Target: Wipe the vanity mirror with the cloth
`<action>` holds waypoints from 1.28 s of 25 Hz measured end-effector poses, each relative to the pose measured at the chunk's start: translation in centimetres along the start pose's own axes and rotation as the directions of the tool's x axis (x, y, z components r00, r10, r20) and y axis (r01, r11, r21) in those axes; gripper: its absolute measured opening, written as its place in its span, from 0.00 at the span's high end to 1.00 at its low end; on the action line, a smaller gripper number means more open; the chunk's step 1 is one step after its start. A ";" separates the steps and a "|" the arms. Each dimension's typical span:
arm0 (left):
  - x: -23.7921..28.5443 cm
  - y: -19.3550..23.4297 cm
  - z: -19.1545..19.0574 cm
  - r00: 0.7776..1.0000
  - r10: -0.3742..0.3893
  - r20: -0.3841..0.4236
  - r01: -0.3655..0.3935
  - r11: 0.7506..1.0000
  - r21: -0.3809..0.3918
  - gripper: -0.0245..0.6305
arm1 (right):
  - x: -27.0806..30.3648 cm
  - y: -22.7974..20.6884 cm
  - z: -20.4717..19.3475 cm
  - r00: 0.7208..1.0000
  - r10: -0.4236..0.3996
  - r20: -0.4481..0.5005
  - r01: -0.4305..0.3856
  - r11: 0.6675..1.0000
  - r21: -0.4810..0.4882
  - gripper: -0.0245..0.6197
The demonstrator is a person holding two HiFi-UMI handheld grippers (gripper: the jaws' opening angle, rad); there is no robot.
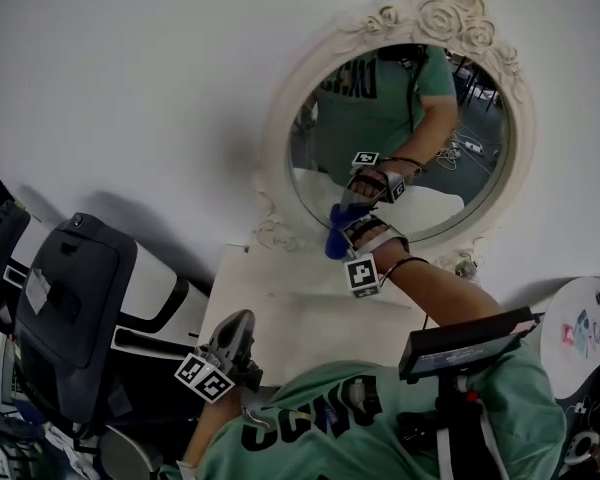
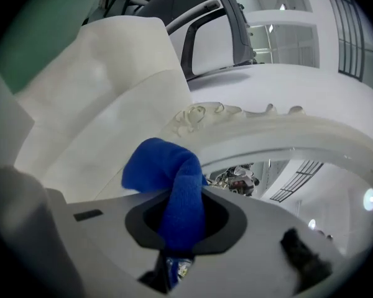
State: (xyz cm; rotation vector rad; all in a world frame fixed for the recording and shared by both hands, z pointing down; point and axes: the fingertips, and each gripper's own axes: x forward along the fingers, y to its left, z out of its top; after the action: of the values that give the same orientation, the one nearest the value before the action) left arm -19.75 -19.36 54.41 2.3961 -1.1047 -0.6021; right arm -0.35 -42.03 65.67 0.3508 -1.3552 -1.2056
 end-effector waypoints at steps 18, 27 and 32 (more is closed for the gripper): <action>-0.5 3.0 2.4 0.999 -0.042 -0.024 0.041 0.999 -0.013 0.96 | 1.8 6.9 -3.4 0.982 0.136 -0.130 -0.145 0.987 -0.064 0.88; 1.5 3.7 2.0 0.987 -0.141 -0.080 0.137 0.989 -0.063 0.96 | -2.4 12.3 -13.3 0.908 0.266 -0.324 -0.251 0.964 0.086 0.89; 1.5 4.4 2.7 0.977 -0.188 -0.099 0.180 0.980 -0.079 0.96 | -4.1 12.3 -15.9 0.859 0.299 -0.415 -0.250 0.953 0.169 0.89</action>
State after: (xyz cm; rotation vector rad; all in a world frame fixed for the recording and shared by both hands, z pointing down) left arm -23.02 -23.68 54.32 2.4560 -0.8106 -0.5569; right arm 19.89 -40.49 68.93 0.4578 -1.0358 -0.7554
